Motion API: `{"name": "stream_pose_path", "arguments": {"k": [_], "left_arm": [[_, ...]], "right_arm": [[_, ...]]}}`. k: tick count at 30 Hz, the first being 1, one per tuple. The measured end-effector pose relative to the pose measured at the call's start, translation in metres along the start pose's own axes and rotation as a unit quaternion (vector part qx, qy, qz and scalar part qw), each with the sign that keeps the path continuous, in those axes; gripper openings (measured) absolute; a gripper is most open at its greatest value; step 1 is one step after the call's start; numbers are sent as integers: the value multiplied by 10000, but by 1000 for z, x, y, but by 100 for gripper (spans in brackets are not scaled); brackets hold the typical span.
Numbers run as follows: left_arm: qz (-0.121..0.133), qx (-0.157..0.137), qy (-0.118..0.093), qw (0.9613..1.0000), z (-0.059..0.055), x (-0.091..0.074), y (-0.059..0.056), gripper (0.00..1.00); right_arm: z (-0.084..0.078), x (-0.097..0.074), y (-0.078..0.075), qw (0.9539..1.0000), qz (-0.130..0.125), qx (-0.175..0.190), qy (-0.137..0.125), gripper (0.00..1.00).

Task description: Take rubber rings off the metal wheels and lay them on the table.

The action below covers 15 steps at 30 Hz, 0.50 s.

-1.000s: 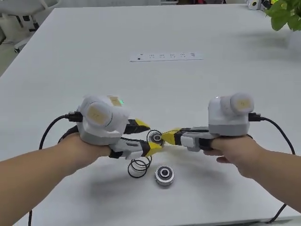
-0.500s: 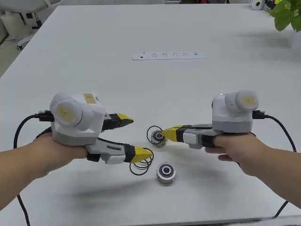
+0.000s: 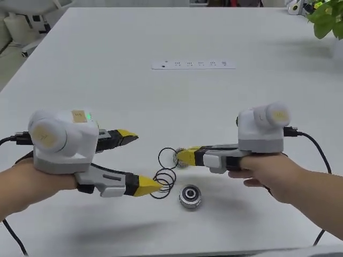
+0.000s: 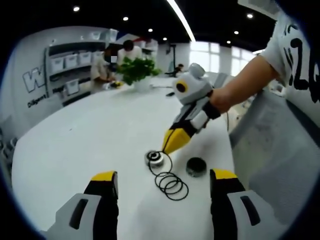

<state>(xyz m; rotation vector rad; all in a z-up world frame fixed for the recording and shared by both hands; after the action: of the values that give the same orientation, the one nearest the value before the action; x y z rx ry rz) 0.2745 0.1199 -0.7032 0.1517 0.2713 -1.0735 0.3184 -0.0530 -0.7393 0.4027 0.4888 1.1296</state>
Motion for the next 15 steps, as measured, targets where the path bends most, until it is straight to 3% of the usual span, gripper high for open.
{"name": "stream_pose_path", "arguments": {"k": [10, 15], "left_arm": [[178, -63, -12, 9998, -4, -20, 0, 76], [256, -80, 1, 9996, -7, -26, 1, 76]], "right_arm": [[-18, 12, 20, 9981, 401, 110, 456, 0], [-25, 15, 27, 9967, 482, 62, 653, 0]]}}
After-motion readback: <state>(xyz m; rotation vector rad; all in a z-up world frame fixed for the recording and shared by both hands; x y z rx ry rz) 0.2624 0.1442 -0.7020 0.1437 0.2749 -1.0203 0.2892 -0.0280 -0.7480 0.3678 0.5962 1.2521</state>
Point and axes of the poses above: the centre of the closed fingertips' face, and the gripper's own axes: x roughly forward along the fingers, y roughly to its left, z roughly out of its top, the point moved 8 cm from there along -x, roughly backward along the fingers, and after that the axes turned 12 degrees about -y, right-handed, at the moved point
